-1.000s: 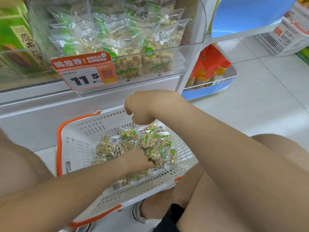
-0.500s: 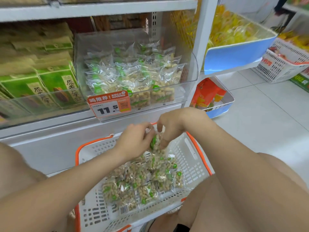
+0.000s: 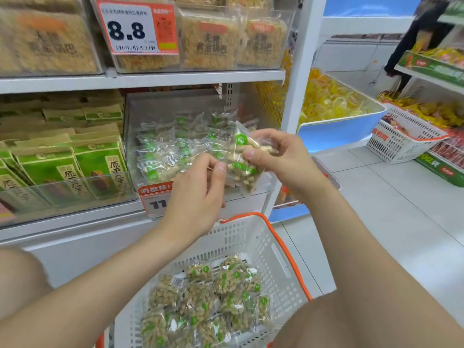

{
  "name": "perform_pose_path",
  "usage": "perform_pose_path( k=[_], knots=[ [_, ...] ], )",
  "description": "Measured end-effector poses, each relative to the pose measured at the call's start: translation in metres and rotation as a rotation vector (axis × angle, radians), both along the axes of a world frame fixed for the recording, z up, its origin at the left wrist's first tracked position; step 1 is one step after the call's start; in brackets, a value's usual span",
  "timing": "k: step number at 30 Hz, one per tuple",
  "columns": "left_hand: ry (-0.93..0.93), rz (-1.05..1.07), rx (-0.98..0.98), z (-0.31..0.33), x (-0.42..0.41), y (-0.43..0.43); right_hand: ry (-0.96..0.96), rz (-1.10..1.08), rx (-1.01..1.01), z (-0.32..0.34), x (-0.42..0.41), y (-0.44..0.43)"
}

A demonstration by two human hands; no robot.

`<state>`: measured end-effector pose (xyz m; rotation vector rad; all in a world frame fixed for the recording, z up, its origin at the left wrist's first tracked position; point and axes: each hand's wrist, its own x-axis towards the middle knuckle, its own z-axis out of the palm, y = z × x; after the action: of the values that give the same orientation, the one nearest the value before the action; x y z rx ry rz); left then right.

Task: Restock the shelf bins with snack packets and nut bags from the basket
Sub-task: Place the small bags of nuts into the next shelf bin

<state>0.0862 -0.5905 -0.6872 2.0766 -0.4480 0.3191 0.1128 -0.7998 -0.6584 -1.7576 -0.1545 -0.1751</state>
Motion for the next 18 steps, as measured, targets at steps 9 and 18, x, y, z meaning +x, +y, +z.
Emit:
perform_pose_path(
  k=[9, 18],
  knots=[
    [-0.236, -0.118, 0.602, 0.015, 0.056, -0.009, -0.372, -0.320, -0.212, 0.029, 0.029, -0.025],
    [-0.274, -0.219, 0.788, -0.006, 0.067, -0.021, -0.296, -0.099, -0.628, 0.023, 0.036, -0.038]
  ],
)
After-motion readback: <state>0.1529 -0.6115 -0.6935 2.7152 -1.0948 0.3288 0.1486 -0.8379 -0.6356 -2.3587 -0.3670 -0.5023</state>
